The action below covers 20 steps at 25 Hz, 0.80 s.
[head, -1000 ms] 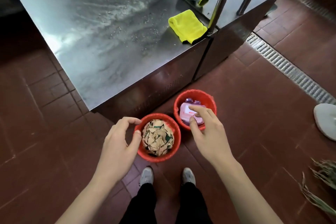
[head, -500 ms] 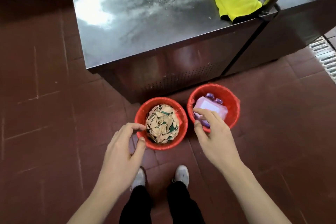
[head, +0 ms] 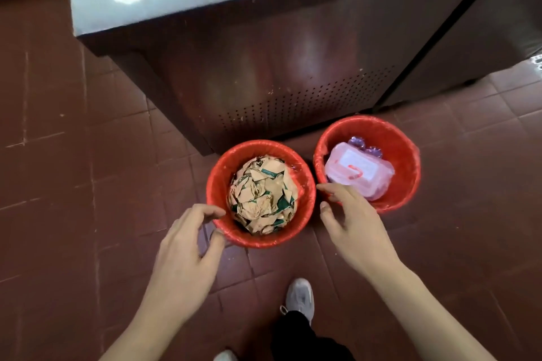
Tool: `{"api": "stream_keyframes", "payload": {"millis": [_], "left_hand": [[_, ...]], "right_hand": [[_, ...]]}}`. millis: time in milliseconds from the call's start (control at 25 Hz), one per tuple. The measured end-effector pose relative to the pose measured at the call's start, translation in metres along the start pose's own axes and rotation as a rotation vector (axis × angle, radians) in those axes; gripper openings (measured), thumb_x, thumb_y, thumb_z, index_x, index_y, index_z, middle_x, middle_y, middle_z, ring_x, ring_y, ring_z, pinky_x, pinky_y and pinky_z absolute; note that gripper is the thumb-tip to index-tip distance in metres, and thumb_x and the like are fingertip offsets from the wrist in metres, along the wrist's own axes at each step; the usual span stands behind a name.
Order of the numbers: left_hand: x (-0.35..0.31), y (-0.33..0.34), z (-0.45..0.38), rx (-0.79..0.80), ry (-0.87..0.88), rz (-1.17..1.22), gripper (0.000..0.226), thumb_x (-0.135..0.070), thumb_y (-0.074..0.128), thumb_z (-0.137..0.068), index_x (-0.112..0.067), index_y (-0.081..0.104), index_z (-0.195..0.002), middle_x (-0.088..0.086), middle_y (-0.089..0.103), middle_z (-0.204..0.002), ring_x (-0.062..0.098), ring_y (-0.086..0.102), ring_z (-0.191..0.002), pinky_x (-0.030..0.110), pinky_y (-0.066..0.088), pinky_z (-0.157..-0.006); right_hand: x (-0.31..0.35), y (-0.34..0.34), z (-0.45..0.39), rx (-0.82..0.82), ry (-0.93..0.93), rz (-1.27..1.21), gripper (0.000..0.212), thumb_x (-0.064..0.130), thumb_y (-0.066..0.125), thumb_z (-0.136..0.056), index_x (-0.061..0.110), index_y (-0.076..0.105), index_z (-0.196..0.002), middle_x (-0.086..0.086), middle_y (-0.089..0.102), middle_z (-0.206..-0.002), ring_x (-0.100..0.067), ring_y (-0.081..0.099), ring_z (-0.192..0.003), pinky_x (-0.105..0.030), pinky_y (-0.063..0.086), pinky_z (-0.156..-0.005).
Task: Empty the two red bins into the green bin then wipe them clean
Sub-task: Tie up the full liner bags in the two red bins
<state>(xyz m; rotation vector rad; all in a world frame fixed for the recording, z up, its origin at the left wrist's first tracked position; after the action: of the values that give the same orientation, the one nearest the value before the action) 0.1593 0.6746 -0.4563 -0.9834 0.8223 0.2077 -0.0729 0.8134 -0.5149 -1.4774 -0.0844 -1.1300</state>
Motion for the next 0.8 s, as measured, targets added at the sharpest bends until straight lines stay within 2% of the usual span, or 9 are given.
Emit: {"api": "stream_keyframes", "payload": {"millis": [160,280,440,640,800], "left_hand": [[0.087,0.053,-0.033,-0.018,0.043,-0.014,0.027,-0.018,0.057,-0.090,-0.038,0.058,-0.109,-0.022,0.064,-0.111,0.008,0.061,-0.112,0.044,0.049,-0.098],[0.141,0.088,-0.063,-0.065,0.060,-0.001,0.028,-0.017,0.057,-0.092,-0.038,0.058,-0.112,-0.021,0.063,-0.115,0.010,0.060,-0.114,0.049,0.050,-0.098],[0.202,0.121,-0.098,-0.179,0.096,-0.025,0.027,-0.016,0.056,-0.094,-0.033,0.058,-0.115,-0.017,0.062,-0.115,0.013,0.059,-0.113,0.048,0.049,-0.098],[0.254,0.149,-0.127,-0.290,0.159,-0.155,0.035,-0.017,0.057,-0.096,-0.024,0.056,-0.130,-0.011,0.055,-0.127,0.016,0.052,-0.118,0.033,0.038,-0.100],[0.285,0.157,-0.132,-0.347,0.126,-0.149,0.043,-0.020,0.053,-0.099,-0.024,0.051,-0.142,-0.011,0.050,-0.137,0.015,0.048,-0.125,0.037,0.036,-0.108]], "right_hand": [[-0.061,0.071,-0.027,0.007,-0.039,0.057,0.035,0.021,0.061,-0.094,0.025,0.062,-0.129,0.008,0.063,-0.121,-0.014,0.059,-0.112,-0.034,0.047,-0.097],[-0.104,0.111,-0.046,-0.016,-0.077,0.102,0.035,0.017,0.065,-0.092,0.023,0.063,-0.127,0.006,0.064,-0.119,-0.018,0.061,-0.108,-0.033,0.047,-0.093],[-0.148,0.148,-0.066,-0.046,-0.108,0.182,0.036,0.018,0.064,-0.091,0.023,0.063,-0.127,0.004,0.064,-0.119,-0.021,0.061,-0.110,-0.033,0.046,-0.094],[-0.171,0.178,-0.086,-0.097,-0.179,0.249,0.040,0.020,0.065,-0.090,0.022,0.062,-0.130,0.002,0.062,-0.123,-0.024,0.060,-0.114,-0.041,0.049,-0.096],[-0.166,0.196,-0.094,-0.096,-0.296,0.324,0.039,0.021,0.065,-0.091,0.021,0.060,-0.130,0.003,0.061,-0.123,-0.024,0.059,-0.113,-0.040,0.049,-0.096]]}}
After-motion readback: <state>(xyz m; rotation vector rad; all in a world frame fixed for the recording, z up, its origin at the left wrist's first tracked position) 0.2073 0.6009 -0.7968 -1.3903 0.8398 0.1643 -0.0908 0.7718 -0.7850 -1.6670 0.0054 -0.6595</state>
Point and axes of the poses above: each hand's wrist, its own z-axis away from the middle knuckle, its own y-axis out of the palm, x = y × z, the point moved 3 cm from there along -z, towards the middle knuckle
